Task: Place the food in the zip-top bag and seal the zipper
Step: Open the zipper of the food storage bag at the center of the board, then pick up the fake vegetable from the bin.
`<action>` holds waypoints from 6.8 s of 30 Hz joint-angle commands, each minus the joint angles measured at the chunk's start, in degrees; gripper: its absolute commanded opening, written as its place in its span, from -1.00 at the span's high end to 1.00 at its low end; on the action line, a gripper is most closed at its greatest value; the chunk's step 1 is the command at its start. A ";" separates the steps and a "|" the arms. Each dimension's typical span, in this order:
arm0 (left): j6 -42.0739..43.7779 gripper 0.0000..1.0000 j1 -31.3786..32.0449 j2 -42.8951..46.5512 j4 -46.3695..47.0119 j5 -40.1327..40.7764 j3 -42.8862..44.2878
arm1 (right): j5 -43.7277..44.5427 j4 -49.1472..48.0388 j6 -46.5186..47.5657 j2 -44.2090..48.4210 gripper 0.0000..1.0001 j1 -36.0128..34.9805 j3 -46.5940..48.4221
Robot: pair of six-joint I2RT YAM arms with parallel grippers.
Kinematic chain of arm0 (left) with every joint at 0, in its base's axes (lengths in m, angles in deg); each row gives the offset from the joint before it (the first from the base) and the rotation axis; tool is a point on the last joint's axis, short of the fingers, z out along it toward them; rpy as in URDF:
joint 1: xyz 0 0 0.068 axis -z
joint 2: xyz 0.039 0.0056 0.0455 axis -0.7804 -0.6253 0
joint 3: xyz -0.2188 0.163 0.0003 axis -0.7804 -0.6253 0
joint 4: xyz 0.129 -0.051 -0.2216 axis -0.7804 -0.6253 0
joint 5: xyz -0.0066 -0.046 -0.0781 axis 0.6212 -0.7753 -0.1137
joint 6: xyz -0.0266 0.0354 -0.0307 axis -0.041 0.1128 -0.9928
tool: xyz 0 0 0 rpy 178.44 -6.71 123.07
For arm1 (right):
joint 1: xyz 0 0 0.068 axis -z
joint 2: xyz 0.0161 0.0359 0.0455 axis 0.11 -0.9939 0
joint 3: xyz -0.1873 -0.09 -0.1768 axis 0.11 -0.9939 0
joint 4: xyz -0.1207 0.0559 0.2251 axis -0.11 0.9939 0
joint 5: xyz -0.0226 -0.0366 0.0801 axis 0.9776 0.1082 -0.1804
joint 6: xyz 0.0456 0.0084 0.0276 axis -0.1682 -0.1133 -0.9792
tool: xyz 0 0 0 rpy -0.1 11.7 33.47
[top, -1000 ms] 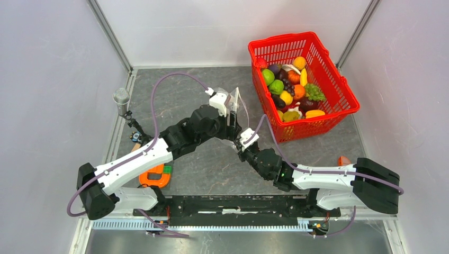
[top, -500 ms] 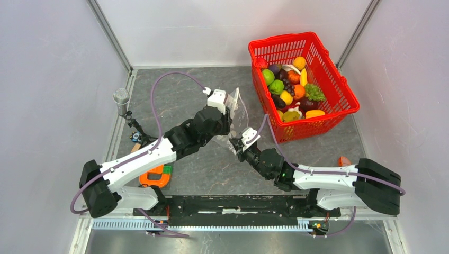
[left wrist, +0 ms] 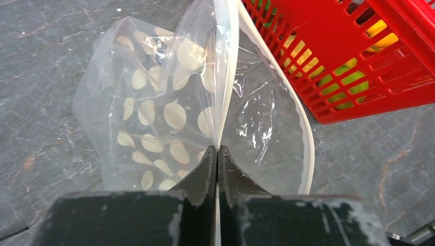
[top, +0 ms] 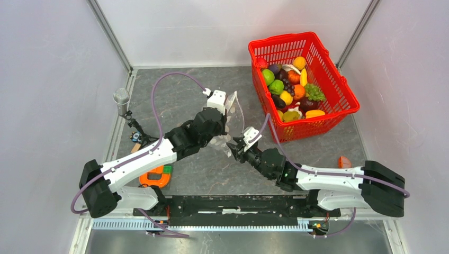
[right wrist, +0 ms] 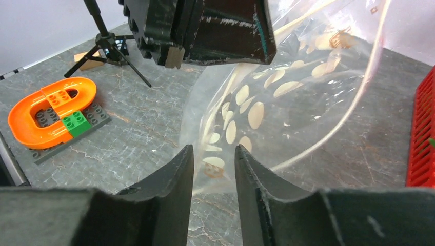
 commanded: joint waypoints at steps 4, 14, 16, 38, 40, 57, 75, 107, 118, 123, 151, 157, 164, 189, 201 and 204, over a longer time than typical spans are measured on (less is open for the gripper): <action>1.44 0.95 0.04 2.50 0.53 4.09 -1.30 | 3.37 10.68 -7.27 9.59 0.01 1.38 4.48; -0.84 0.96 0.04 1.74 -3.18 1.53 1.34 | 2.00 28.57 -16.41 3.72 -0.35 10.22 17.35; -0.75 0.95 0.02 1.98 -3.72 1.70 2.03 | -1.59 28.69 -18.72 1.40 -0.32 13.64 18.70; 4.05 0.96 -1.81 0.56 -14.41 6.28 8.91 | -16.29 38.67 -13.16 -13.60 1.00 26.02 32.52; 5.15 0.64 -1.88 0.18 -12.70 3.87 8.41 | -21.40 36.56 -14.14 -14.14 1.00 27.25 31.92; 6.19 -0.09 -2.43 -9.91 -16.89 3.29 14.89 | -30.07 25.01 -27.66 -16.24 1.00 27.74 29.10; 3.57 0.96 -6.79 -3.79 -23.72 -3.89 17.43 | -23.34 48.03 -7.05 -25.59 0.98 30.81 45.56; 0.59 0.95 -15.00 -11.48 -20.79 -12.58 13.97 | -22.79 43.59 0.61 -9.46 -0.30 31.10 46.18; 1.46 0.96 -15.09 -10.31 -20.32 -14.96 13.66 | -20.12 43.16 -6.78 -13.46 -0.31 52.09 47.79; 1.53 0.96 -15.04 -10.15 -19.74 -14.94 13.42 | -32.70 41.28 -11.84 -21.88 -0.32 58.73 51.39; 0.82 0.96 -15.35 -14.56 -20.27 -11.88 15.38 | -21.90 57.23 2.84 -54.41 -0.29 64.75 85.55; 2.14 0.96 -15.83 -13.80 -19.17 -12.16 14.49 | -18.69 64.69 7.89 -59.57 -0.24 64.77 92.30; 2.60 0.96 -16.66 -12.42 -18.00 -13.79 12.52 | -16.85 64.12 9.17 -63.44 -0.19 64.80 94.32; 2.80 0.96 -18.34 -11.03 -16.71 -15.95 10.63 | -17.53 50.00 9.94 -65.32 0.77 65.58 87.70; 2.69 0.95 -18.43 -9.21 -16.55 -16.22 9.79 | -20.22 41.51 5.05 -46.35 1.00 65.73 69.73; 2.63 0.96 -18.43 -8.88 -16.54 -16.60 9.73 | -19.88 38.67 4.33 -41.37 1.00 65.79 64.16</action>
